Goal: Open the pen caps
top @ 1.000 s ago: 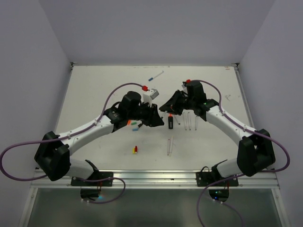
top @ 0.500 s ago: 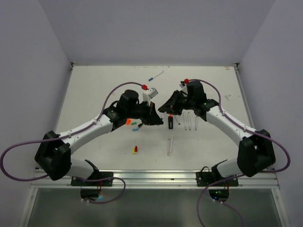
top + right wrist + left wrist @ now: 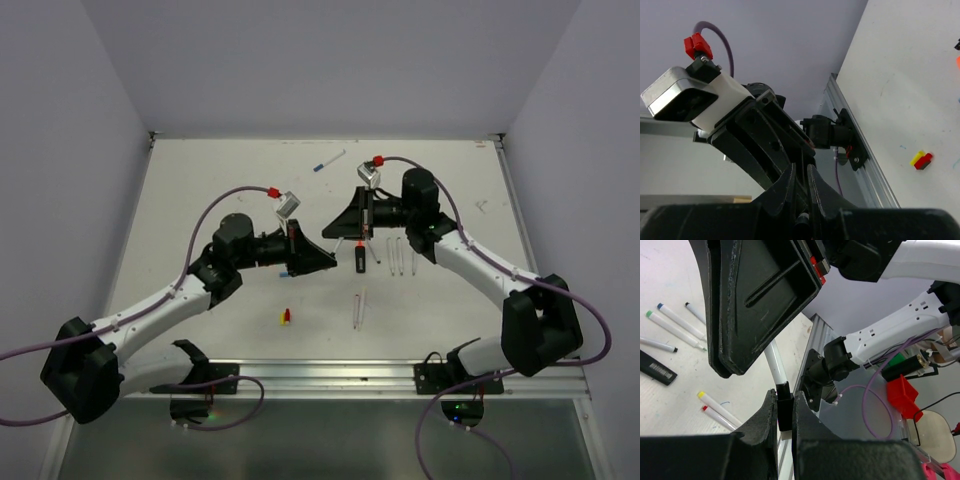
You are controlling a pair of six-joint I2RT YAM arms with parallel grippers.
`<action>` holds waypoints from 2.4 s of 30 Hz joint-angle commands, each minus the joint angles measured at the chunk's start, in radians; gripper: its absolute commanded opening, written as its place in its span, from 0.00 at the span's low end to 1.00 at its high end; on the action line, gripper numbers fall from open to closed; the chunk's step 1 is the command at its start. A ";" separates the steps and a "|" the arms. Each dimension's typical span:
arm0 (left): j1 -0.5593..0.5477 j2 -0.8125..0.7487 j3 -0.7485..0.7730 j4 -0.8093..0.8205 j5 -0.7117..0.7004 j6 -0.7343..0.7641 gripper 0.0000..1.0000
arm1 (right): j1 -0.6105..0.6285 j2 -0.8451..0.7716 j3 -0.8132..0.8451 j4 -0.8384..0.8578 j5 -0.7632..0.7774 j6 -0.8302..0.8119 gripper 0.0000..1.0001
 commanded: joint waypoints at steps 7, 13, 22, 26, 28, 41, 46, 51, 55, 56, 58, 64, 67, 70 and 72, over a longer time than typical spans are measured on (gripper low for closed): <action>-0.063 -0.139 -0.112 0.084 0.355 -0.024 0.00 | -0.064 -0.011 -0.055 0.408 0.177 0.158 0.00; -0.063 -0.190 -0.077 -0.160 0.100 0.056 0.00 | -0.067 -0.132 0.112 -0.279 0.523 -0.239 0.00; -0.072 -0.231 -0.003 -0.471 -0.311 0.045 0.00 | -0.067 -0.110 0.219 -0.669 0.743 -0.290 0.00; -0.070 -0.205 0.066 -0.820 -0.615 0.075 0.00 | -0.068 -0.045 0.282 -0.893 0.707 -0.398 0.00; -0.070 -0.190 0.037 -0.860 -0.693 0.058 0.00 | -0.068 -0.029 0.282 -1.008 0.712 -0.458 0.00; -0.070 -0.262 -0.233 -0.711 -0.741 -0.077 0.00 | -0.056 -0.153 -0.093 -1.008 0.639 -0.489 0.00; -0.069 -0.257 -0.305 -0.641 -0.710 -0.126 0.04 | -0.026 -0.150 -0.186 -0.949 0.624 -0.466 0.01; -0.070 -0.202 -0.349 -0.562 -0.655 -0.157 0.06 | -0.021 -0.077 -0.206 -0.863 0.607 -0.454 0.06; -0.069 -0.170 -0.354 -0.522 -0.646 -0.154 0.15 | -0.019 -0.015 -0.193 -0.840 0.590 -0.471 0.10; -0.070 -0.162 -0.354 -0.524 -0.653 -0.157 0.19 | -0.021 -0.008 -0.193 -0.836 0.590 -0.474 0.11; -0.069 -0.156 -0.356 -0.524 -0.659 -0.166 0.19 | -0.021 0.012 -0.190 -0.830 0.591 -0.478 0.12; -0.070 -0.181 -0.377 -0.553 -0.695 -0.208 0.28 | -0.016 0.066 -0.183 -0.810 0.585 -0.488 0.17; -0.070 -0.199 -0.383 -0.574 -0.701 -0.220 0.39 | -0.013 0.092 -0.177 -0.804 0.584 -0.494 0.20; -0.070 -0.205 -0.382 -0.593 -0.733 -0.225 0.43 | -0.004 0.117 -0.181 -0.786 0.574 -0.489 0.21; -0.070 -0.210 -0.368 -0.616 -0.747 -0.229 0.45 | 0.007 0.120 -0.186 -0.774 0.574 -0.485 0.24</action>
